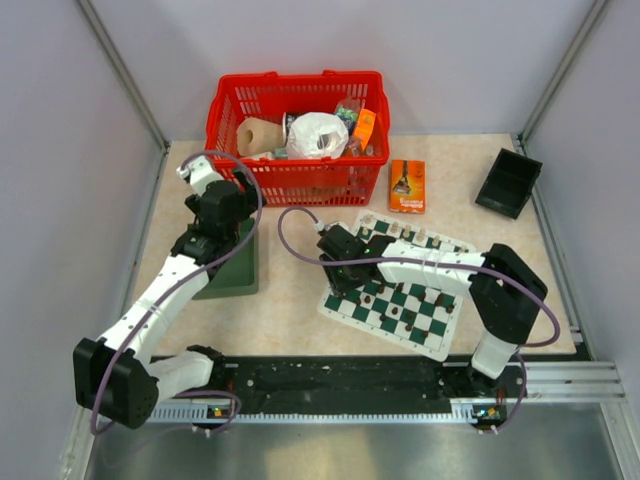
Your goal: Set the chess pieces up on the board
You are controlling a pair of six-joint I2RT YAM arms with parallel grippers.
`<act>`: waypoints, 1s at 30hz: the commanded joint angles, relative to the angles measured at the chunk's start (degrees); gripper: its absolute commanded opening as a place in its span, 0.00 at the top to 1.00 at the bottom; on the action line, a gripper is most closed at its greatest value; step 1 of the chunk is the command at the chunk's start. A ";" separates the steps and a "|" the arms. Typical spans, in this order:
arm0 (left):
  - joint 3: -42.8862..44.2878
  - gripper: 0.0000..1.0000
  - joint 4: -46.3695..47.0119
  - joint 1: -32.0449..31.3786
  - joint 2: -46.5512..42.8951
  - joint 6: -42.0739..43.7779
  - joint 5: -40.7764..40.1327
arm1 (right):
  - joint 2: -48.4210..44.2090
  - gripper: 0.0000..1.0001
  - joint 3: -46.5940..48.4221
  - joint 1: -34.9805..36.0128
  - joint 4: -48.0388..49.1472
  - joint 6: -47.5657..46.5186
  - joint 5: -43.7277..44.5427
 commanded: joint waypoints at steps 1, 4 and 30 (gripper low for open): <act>-1.11 0.01 1.51 0.91 -2.61 -1.43 -1.72 | 1.71 0.60 3.05 0.81 0.29 1.30 -0.67; -1.46 0.01 1.69 1.35 -3.14 -1.61 -1.54 | 2.33 0.64 3.13 0.81 0.38 1.65 -1.29; -2.87 0.01 2.57 3.73 -4.10 -2.40 1.53 | 5.23 0.75 3.66 0.90 -0.85 1.13 0.29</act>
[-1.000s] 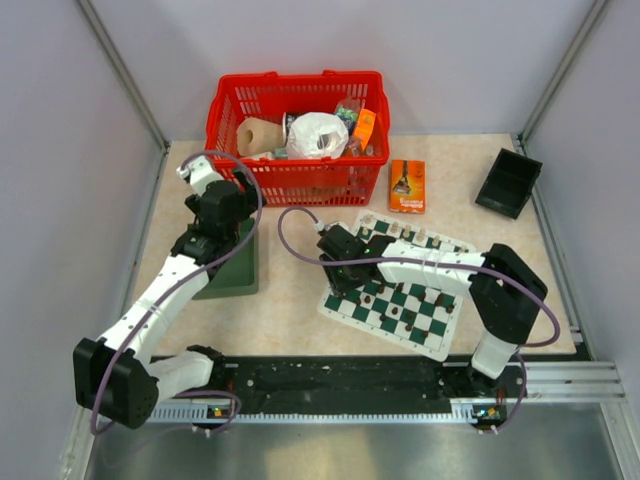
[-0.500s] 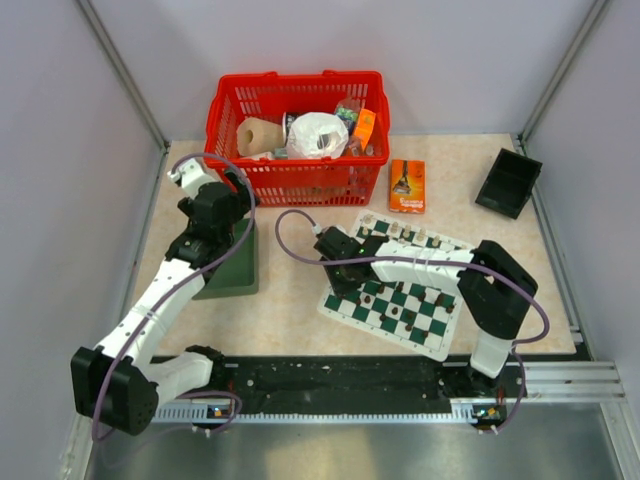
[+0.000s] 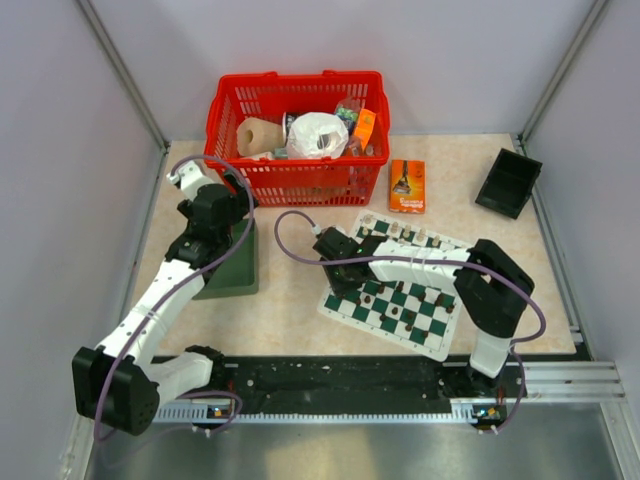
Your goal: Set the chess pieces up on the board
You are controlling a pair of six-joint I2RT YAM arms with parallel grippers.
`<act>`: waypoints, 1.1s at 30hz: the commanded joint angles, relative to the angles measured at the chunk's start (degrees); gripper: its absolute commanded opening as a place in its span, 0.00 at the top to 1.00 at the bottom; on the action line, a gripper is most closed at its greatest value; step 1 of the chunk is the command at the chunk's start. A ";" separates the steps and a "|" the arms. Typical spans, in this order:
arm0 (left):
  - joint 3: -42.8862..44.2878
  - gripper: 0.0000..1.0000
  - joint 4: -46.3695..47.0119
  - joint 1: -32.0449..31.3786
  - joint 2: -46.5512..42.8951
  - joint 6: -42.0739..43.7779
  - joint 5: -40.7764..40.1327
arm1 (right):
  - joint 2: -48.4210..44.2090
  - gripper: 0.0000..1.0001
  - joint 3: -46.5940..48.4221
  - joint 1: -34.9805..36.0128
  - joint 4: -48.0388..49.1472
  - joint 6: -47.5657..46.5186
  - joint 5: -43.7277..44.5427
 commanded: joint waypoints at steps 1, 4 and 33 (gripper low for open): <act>-0.64 0.01 2.44 0.60 -1.94 -0.63 0.75 | 0.77 0.75 2.20 0.90 -0.44 0.08 1.65; -0.73 0.01 2.35 0.86 -2.11 -0.80 0.83 | 0.77 0.75 2.46 0.81 -1.31 -0.10 2.53; -2.31 0.01 2.70 2.80 -3.26 -1.42 2.50 | 1.91 0.89 5.19 0.90 0.62 -0.27 5.26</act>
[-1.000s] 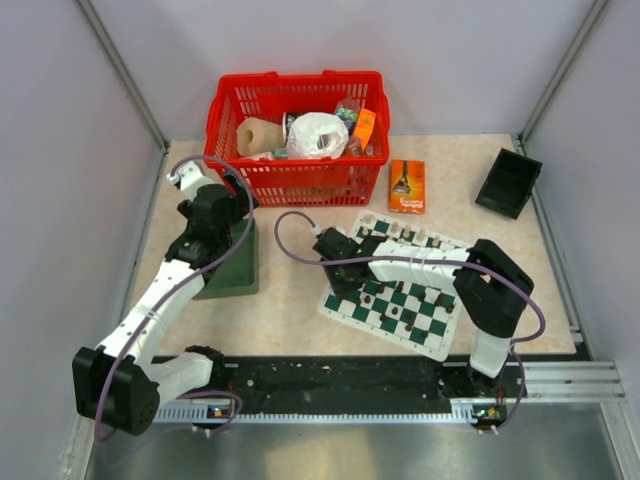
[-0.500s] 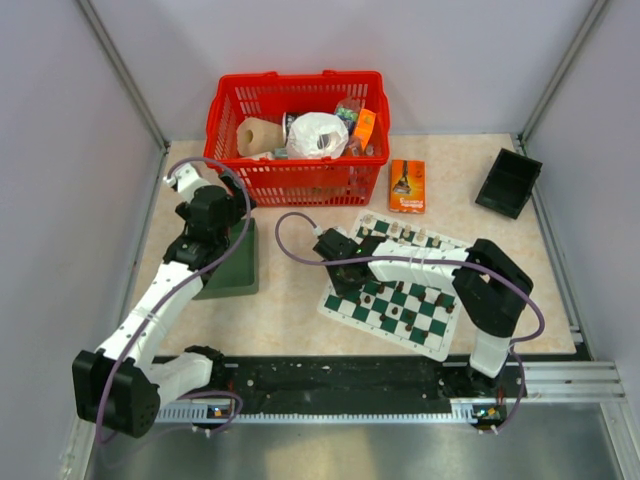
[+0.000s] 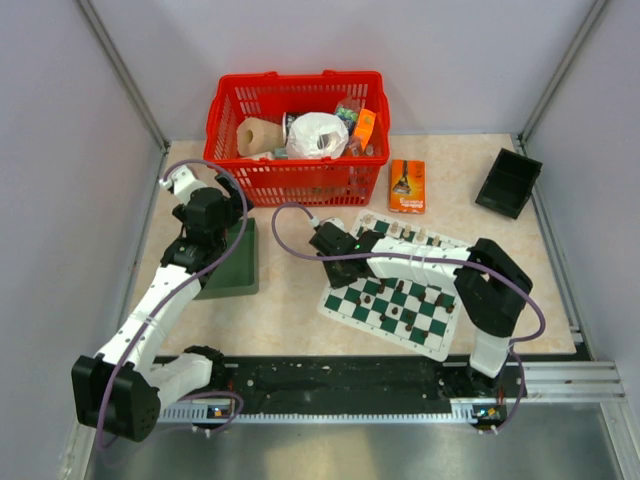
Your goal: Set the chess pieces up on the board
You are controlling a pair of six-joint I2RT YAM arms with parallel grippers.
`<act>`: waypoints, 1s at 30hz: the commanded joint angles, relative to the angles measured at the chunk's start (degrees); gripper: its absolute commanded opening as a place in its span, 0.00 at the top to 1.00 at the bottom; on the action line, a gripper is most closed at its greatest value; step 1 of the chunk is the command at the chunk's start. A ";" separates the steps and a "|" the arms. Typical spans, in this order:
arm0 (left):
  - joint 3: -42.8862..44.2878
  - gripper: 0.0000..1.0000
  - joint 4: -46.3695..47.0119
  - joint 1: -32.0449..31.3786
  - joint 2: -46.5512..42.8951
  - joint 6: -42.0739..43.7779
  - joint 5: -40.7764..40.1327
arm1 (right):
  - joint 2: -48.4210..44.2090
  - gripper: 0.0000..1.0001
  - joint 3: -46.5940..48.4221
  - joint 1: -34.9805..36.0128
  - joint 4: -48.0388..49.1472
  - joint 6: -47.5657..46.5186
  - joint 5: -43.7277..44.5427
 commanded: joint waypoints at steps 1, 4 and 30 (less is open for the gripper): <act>-0.37 0.01 2.48 0.53 -1.53 -0.22 0.36 | 1.37 0.89 1.93 0.90 0.92 -0.08 0.77; -0.63 0.01 2.40 0.79 -1.80 -0.13 0.36 | 1.28 0.89 1.49 0.81 0.83 0.10 0.33; -0.81 0.01 2.92 1.58 -1.45 -0.48 1.50 | 2.51 0.75 1.49 0.90 -0.13 -0.78 1.65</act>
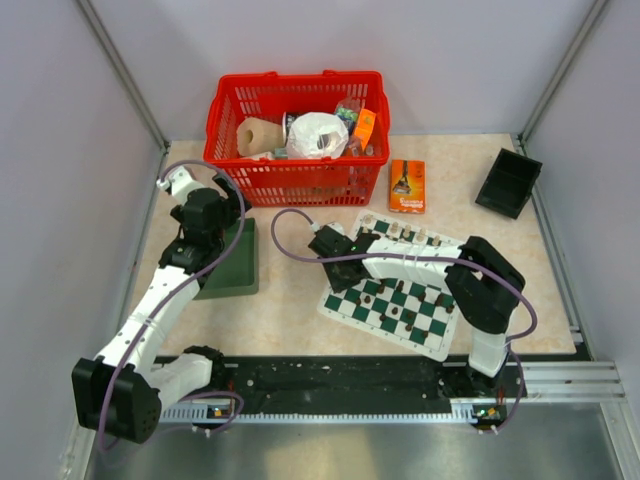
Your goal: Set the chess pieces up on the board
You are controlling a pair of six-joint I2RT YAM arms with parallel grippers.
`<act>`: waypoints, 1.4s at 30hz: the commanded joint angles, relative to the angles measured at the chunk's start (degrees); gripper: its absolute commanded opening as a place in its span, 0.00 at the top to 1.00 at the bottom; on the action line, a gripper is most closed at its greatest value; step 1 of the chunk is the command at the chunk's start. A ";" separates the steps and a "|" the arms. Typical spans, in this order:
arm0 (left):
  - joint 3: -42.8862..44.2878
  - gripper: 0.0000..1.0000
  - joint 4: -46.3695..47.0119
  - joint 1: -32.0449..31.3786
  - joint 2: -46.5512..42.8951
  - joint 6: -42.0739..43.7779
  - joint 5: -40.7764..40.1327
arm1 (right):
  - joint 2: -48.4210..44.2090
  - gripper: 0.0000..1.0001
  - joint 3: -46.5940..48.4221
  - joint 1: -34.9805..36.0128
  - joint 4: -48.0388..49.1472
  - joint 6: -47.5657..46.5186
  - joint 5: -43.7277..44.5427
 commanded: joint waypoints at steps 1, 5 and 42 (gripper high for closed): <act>-0.17 0.01 2.84 0.36 -0.83 -0.35 0.28 | -0.39 0.73 1.77 0.88 0.76 -0.91 1.37; -0.08 0.01 2.75 0.45 -1.01 -0.35 0.54 | -4.52 0.65 1.60 0.88 0.76 -1.17 1.46; -0.17 0.01 2.84 0.80 -1.18 -0.79 1.60 | -12.79 0.68 -10.62 0.88 0.15 2.78 -1.44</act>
